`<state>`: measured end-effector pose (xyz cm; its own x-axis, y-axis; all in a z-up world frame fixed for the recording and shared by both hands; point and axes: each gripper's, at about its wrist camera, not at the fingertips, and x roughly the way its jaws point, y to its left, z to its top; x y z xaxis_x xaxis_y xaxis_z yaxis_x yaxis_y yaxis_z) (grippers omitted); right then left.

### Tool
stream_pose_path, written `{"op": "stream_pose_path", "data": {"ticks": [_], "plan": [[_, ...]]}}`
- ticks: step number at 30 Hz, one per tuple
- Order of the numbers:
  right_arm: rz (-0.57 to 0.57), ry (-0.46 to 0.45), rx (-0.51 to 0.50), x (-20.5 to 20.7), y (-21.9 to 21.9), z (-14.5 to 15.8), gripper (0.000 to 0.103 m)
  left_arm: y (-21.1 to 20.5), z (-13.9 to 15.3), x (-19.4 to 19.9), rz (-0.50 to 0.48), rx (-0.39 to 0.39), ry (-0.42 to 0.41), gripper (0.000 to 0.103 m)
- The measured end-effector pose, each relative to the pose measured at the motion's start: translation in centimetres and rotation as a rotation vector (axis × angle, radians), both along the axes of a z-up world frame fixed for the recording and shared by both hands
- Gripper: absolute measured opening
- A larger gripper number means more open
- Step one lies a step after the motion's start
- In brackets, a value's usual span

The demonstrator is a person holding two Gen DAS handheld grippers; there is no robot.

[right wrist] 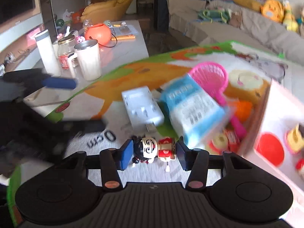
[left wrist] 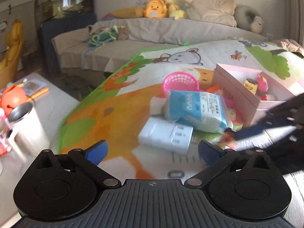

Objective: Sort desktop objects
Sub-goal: 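Carry the keychain doll into the box with right gripper while left carries white case in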

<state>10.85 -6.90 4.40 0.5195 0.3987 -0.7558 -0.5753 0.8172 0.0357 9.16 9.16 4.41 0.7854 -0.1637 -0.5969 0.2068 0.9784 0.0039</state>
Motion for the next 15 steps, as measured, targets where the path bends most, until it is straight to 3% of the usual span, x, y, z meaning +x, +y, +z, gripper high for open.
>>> {"op": "stream_pose_path", "data": {"ticks": [6, 11, 12, 14, 15], "plan": [[-0.058, 0.011, -0.05, -4.3, -5.4, 0.9, 0.046, -3.6, -2.2, 4.9, -0.05, 0.104, 0.066, 0.103], [-0.121, 0.021, -0.061, -6.6, -9.2, 1.2, 0.047, -4.5, -3.2, 5.7, -0.029, 0.116, 0.126, 0.103], [-0.133, 0.018, -0.051, -6.9, -9.8, 1.2, 0.05, -4.5, -3.2, 5.5, -0.024, 0.112, 0.128, 0.102], [-0.148, 0.009, -0.027, -7.5, -10.6, 1.3, 0.071, -4.5, -3.0, 4.7, -0.032, 0.095, 0.127, 0.095], [-0.153, -0.002, -0.016, -7.8, -10.8, 1.4, 0.074, -4.5, -2.9, 4.2, -0.036, 0.093, 0.136, 0.095]]}}
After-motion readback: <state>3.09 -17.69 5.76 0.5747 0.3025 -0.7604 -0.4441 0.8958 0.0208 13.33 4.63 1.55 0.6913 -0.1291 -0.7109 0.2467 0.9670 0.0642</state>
